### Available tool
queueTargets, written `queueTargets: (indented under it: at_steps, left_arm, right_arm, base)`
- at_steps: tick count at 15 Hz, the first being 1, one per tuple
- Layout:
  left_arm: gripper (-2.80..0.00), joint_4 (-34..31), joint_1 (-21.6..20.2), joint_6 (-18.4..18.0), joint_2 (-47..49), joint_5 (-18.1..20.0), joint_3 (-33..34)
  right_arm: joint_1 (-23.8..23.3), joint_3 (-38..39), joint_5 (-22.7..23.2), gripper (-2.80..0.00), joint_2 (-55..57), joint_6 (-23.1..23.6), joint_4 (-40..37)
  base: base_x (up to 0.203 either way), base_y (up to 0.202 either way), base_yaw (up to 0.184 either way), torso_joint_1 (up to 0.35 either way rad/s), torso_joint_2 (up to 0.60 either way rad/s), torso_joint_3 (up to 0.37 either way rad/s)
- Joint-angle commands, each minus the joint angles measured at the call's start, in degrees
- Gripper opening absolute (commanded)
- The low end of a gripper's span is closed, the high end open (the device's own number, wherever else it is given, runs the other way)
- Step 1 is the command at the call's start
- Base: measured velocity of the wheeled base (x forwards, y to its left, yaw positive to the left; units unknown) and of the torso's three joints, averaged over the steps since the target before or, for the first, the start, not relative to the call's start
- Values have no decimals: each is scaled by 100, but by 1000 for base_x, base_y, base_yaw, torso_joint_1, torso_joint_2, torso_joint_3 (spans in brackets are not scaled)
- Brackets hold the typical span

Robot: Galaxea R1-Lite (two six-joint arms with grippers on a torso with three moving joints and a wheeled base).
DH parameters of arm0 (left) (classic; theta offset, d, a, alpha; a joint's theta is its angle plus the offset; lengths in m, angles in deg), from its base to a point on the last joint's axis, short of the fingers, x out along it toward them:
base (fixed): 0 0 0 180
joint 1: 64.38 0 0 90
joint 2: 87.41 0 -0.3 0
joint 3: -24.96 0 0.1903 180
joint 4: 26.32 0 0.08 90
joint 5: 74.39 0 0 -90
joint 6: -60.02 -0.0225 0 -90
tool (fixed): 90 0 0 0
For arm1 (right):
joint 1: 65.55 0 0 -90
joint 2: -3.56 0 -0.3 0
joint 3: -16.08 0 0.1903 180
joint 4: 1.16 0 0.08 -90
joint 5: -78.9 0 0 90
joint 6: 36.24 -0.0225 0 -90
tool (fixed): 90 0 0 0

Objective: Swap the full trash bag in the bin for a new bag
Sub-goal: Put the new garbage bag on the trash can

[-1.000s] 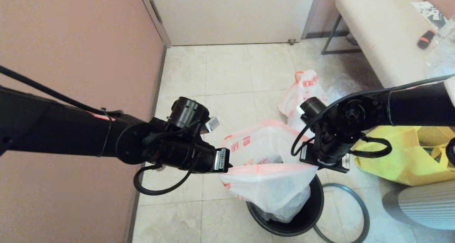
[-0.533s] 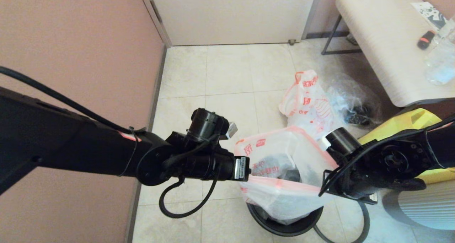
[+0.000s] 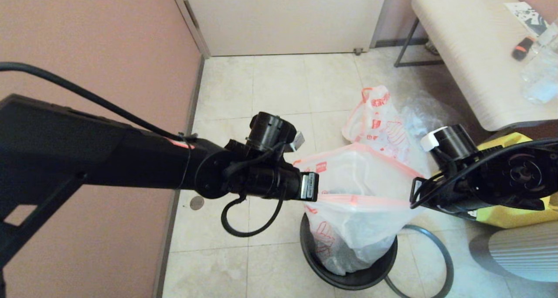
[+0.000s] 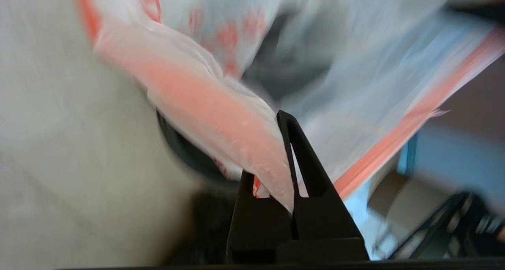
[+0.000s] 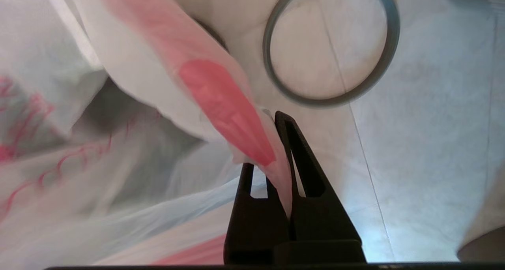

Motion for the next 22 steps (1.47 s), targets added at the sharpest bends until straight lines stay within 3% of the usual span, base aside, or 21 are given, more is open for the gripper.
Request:
queueTargets:
  at_steps: [1, 4, 7, 10, 15, 22]
  left_arm:
    - [-280, 227, 18, 2, -281, -14, 860]
    - [-280, 1511, 3, -12, -147, -64, 2335]
    - [-280, 1966, 33, -94, 486, -93, 2638]
    - [-280, 1956, 43, -327, 860, -154, 2646]
    - [-280, 1409, 128, -440, 1069, -211, 2565]
    - [-280, 819, 164, -538, 1444, -421, 1696]
  right_arm:
    - [160, 440, 0, -280, -125, -30, 25]
    - [501, 1239, 6, -280, 426, -161, 795]
    - [645, 1431, 5, -280, 1149, -225, 1058]
    - [764, 1546, -16, -280, 1848, -257, 1064]
    - [799, 1684, -29, -280, 2382, -11, 1052]
    - [745, 187, -348, -280, 3347, 527, 1030]
  base:
    - [0, 0, 0, 0, 0, 0]
    - [0, 0, 0, 0, 0, 0]
    - [0, 0, 0, 0, 0, 0]
    - [0, 0, 0, 0, 0, 0]
    - [0, 0, 0, 0, 0, 0]
    - [0, 0, 0, 0, 0, 0]
